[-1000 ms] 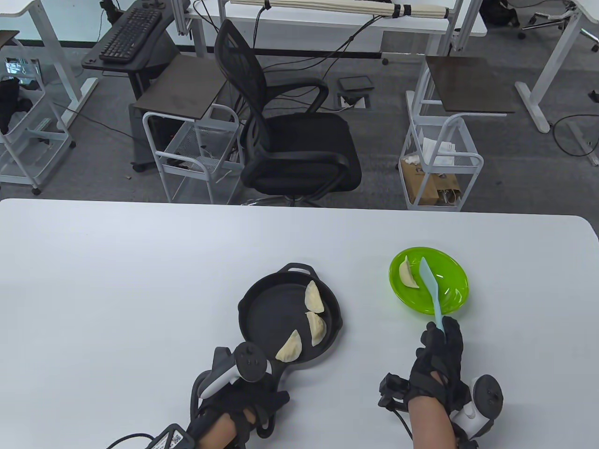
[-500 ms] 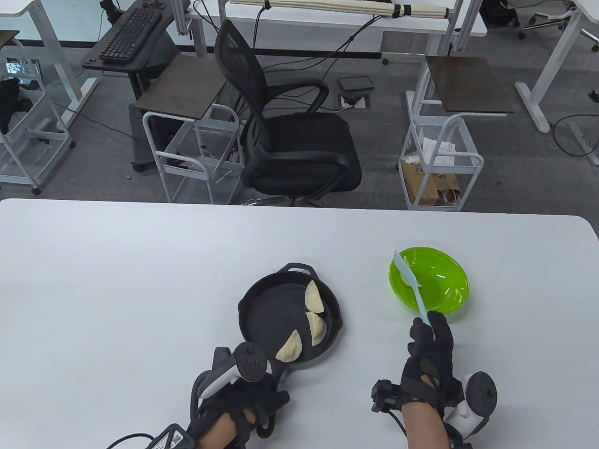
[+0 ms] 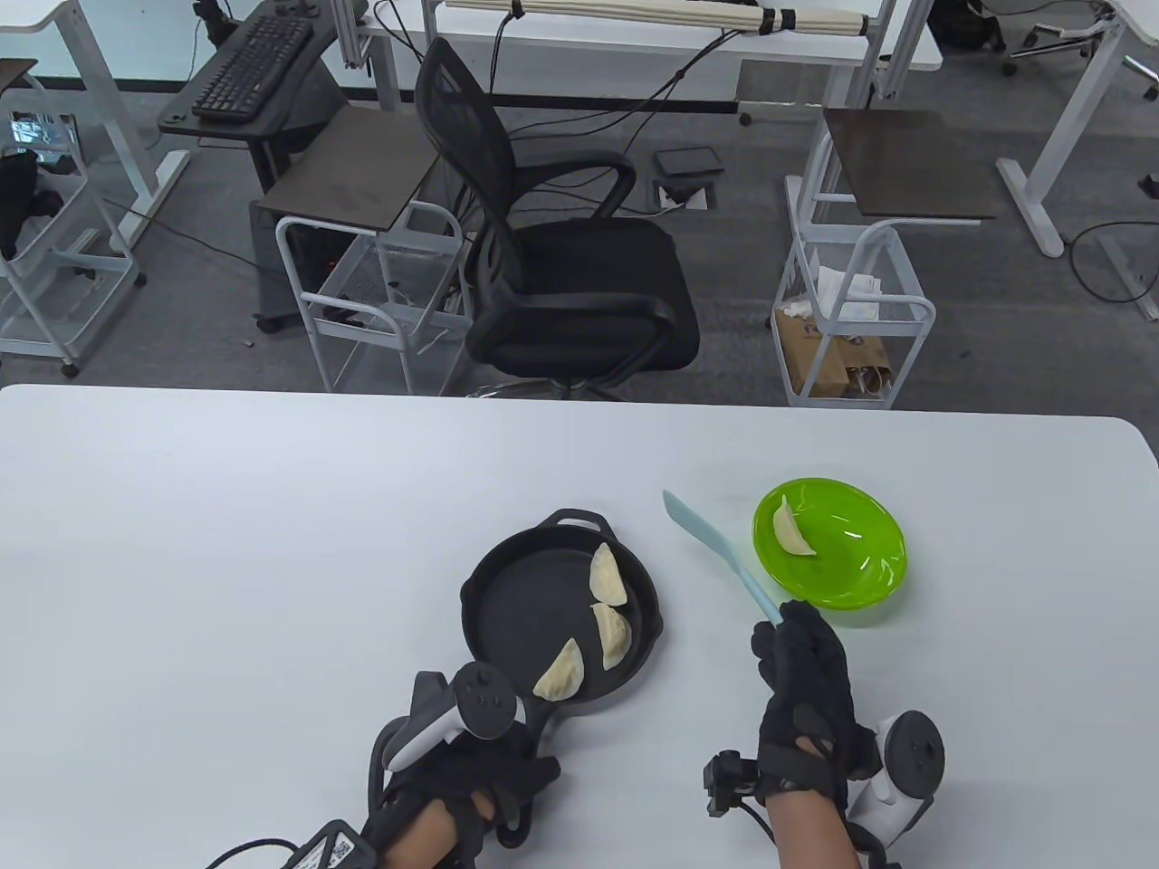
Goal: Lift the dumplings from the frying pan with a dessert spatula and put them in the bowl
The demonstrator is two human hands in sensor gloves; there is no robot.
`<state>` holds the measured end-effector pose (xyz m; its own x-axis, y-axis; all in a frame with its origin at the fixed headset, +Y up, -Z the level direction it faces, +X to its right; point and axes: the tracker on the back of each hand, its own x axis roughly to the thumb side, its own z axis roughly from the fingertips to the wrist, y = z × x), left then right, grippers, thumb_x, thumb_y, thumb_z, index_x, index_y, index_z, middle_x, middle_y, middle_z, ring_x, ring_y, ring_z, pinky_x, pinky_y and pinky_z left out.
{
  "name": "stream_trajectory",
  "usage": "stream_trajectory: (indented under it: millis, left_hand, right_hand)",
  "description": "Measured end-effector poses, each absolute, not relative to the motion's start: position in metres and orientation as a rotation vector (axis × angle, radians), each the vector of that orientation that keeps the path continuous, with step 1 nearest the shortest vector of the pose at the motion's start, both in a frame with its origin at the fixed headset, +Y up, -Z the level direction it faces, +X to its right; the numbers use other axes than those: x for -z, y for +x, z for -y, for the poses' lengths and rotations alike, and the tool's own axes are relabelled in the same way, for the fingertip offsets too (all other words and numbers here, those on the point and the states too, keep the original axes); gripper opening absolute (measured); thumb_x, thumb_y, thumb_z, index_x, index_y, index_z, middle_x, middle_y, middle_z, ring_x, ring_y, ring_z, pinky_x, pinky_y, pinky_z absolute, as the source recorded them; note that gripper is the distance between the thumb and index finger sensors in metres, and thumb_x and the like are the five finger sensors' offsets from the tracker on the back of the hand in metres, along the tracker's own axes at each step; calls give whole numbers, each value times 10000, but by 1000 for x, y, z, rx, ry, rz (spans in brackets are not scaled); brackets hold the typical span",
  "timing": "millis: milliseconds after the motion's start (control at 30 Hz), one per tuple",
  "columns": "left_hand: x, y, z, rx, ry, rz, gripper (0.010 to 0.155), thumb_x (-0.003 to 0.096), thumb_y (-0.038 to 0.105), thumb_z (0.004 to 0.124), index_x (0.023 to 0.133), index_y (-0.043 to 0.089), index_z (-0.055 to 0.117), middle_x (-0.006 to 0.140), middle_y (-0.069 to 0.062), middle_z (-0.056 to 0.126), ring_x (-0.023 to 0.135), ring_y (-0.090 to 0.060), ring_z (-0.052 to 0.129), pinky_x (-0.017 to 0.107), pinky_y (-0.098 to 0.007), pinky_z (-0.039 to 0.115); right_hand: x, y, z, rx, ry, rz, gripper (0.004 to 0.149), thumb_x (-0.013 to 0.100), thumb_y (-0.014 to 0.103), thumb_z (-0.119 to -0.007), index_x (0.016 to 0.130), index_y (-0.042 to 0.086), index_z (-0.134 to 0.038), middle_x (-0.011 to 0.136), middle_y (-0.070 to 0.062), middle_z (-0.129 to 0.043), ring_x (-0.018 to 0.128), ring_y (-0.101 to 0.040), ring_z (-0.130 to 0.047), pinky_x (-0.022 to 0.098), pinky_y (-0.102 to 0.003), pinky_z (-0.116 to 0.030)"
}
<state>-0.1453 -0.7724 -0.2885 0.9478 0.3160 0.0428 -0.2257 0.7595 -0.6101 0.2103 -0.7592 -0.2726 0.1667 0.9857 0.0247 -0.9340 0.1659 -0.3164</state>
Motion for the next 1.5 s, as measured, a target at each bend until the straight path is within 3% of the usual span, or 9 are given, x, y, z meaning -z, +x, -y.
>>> stream_trajectory:
  millis: [500, 1500]
  left_hand:
    - [288, -145, 772, -296, -644, 147, 711, 448, 702, 734, 977, 228, 694, 588, 77, 1052, 488, -204, 999, 604, -523, 687]
    - [288, -145, 773, -298, -646, 146, 711, 447, 700, 736, 977, 228, 695, 588, 76, 1053, 488, -204, 999, 603, -524, 687]
  right_hand:
    - [275, 190, 740, -1635, -31, 232, 501, 618, 491, -724, 1005, 188, -625, 884, -175, -803, 799, -438, -771, 727, -636, -517]
    - [281, 172, 732, -1910, 178, 172, 478, 599, 467, -738, 964, 165, -669, 842, -178, -839, 772, -451, -785, 718, -656, -525]
